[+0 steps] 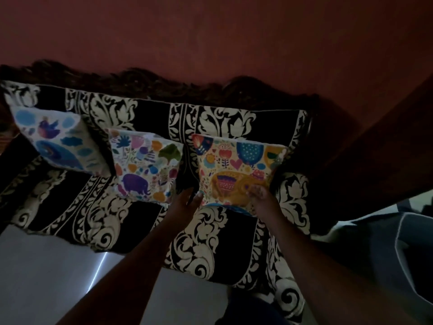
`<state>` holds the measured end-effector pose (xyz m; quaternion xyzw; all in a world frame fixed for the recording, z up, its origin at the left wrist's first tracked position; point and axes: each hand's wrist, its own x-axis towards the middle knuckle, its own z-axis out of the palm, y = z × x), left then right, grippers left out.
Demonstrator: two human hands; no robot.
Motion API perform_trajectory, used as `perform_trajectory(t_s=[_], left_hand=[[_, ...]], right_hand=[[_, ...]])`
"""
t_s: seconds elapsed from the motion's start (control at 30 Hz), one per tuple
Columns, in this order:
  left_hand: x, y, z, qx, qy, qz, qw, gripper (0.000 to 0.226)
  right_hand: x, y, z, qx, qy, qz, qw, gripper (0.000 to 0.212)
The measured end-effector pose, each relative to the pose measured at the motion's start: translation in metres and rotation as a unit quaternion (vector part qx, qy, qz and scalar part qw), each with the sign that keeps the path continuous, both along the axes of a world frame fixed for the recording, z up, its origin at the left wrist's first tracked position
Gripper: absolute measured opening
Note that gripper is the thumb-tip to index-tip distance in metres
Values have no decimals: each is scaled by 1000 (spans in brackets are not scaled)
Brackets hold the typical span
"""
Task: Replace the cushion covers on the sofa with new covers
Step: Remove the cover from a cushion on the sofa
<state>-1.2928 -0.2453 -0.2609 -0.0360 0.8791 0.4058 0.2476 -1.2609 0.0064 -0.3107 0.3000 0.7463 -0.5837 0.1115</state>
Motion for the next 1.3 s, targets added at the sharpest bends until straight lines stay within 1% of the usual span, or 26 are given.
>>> perform_trajectory(t_s=[0.03, 0.1, 0.17, 0.23, 0.37, 0.43, 0.5, 0.53, 0.63, 0.67, 0.73, 0.77, 0.87, 0.9, 0.97, 1.0, 1.03, 1.13, 1.17, 1.2, 1.23, 1.3], left_hand=[[-14, 5, -6, -10, -7, -11, 1000, 65], [-39, 11, -13, -51, -14, -65, 997, 69], [-65, 15, -25, -101, -12, -122, 987, 75], [-86, 16, -37, -136, -6, -159, 978, 79], [-126, 21, -64, -178, 10, -213, 961, 83], [-144, 24, -74, -198, 28, -229, 953, 85], [-162, 27, -84, -213, 47, -258, 941, 95], [-170, 30, -89, -220, 53, -281, 933, 96], [-191, 37, -104, -252, 90, -334, 904, 82], [-199, 40, -108, -261, 106, -349, 894, 81], [-217, 44, -116, -276, 124, -387, 871, 82], [-226, 48, -120, -285, 132, -402, 860, 84], [-255, 60, -127, -344, 168, -431, 817, 90], [-263, 63, -128, -366, 186, -434, 802, 91], [-279, 71, -130, -396, 223, -434, 778, 92], [-286, 73, -131, -401, 229, -429, 776, 89], [-290, 73, -129, -402, 231, -427, 776, 80], [-295, 71, -125, -357, 270, -443, 777, 38], [-296, 68, -125, -334, 274, -441, 787, 31], [-295, 63, -122, -305, 263, -438, 804, 29], [-294, 59, -118, -272, 235, -437, 824, 34], [-286, 49, -104, -231, 168, -414, 864, 53]], right_hand=[[-13, 6, -7, 31, -2, 10, 999, 41], [-35, 14, -22, 116, 4, 48, 992, 43], [-58, 23, -40, 182, 2, 83, 980, 48], [-78, 30, -51, 239, 1, 110, 965, 53], [-123, 51, -65, 396, -3, 165, 904, 64], [-144, 64, -67, 437, -12, 181, 881, 72], [-162, 75, -70, 455, -39, 198, 867, 80], [-170, 78, -69, 458, -55, 208, 863, 85], [-184, 86, -70, 475, -98, 220, 846, 92], [-188, 86, -72, 478, -109, 229, 841, 92], [-193, 85, -77, 500, -123, 236, 824, 87], [-195, 85, -81, 520, -121, 234, 812, 79], [-198, 86, -90, 566, -107, 249, 778, 39], [-197, 87, -90, 575, -96, 257, 771, 30], [-192, 93, -93, 592, -61, 248, 765, 27], [-188, 96, -95, 597, -40, 241, 764, 27], [-184, 98, -96, 596, -27, 241, 765, 28], [-174, 101, -93, 588, 17, 237, 773, 22], [-171, 100, -89, 575, 35, 226, 786, 19], [-167, 99, -85, 559, 49, 213, 800, 17], [-162, 98, -81, 544, 59, 203, 812, 14], [-148, 94, -77, 522, 80, 194, 827, 13]])
